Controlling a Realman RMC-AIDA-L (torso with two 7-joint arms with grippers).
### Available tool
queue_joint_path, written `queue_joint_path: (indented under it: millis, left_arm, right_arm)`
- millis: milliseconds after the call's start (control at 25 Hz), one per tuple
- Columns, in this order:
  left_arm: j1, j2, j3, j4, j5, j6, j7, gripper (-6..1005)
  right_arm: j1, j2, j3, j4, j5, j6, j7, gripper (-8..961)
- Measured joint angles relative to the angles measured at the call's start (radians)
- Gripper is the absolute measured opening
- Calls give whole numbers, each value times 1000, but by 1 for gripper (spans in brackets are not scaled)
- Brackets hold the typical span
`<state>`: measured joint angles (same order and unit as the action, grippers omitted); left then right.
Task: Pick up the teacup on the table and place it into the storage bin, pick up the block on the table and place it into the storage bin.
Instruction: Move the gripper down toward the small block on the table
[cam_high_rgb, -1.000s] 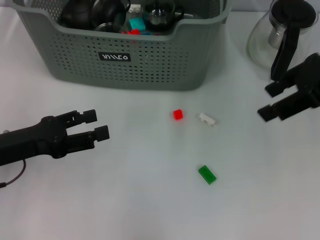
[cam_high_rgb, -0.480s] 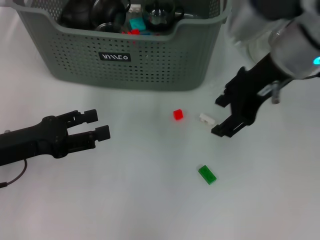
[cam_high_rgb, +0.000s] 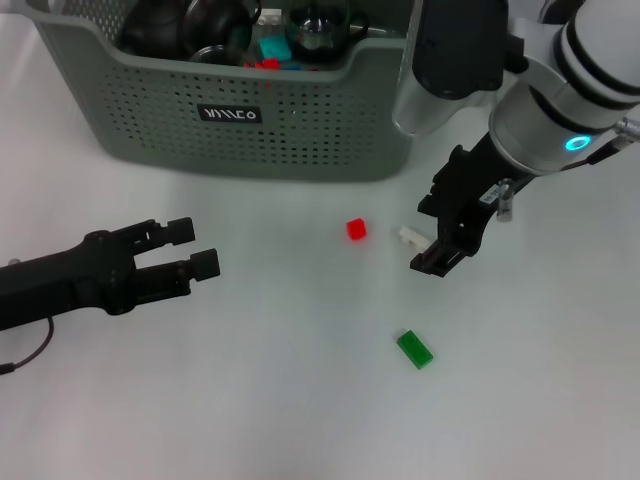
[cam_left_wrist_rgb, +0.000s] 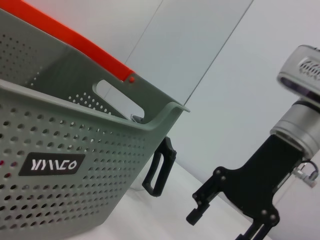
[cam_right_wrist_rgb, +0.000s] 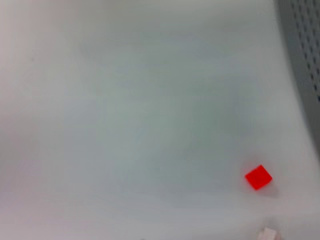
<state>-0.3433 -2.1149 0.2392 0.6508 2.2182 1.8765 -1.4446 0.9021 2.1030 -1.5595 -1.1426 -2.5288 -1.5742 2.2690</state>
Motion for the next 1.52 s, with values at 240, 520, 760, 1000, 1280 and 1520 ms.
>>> queue_joint_path:
  millis: [240, 520, 760, 1000, 1280, 1520]
  left_arm:
    - [6, 0, 0, -6, 0, -13, -2, 805]
    - [10, 0, 0, -7, 0, -16, -2, 805]
    - [12, 0, 0, -6, 0, -20, -2, 805]
    - [12, -1, 0, -7, 1, -24, -2, 804]
    - [12, -2, 0, -7, 1, -27, 1, 804]
    - [12, -2, 0, -7, 0, -28, 2, 804]
  right_arm:
    - [11, 1, -31, 104, -3, 63, 3, 732]
    - [20, 0, -35, 177, -4, 113, 3, 733]
    - [21, 1, -34, 228, -2, 176, 26, 733]
    - [41, 3, -27, 274, 3, 202, 102, 732]
    - [52, 2, -27, 279, 5, 210, 167, 733]
    - [48, 3, -36, 296, 5, 269, 155, 732]
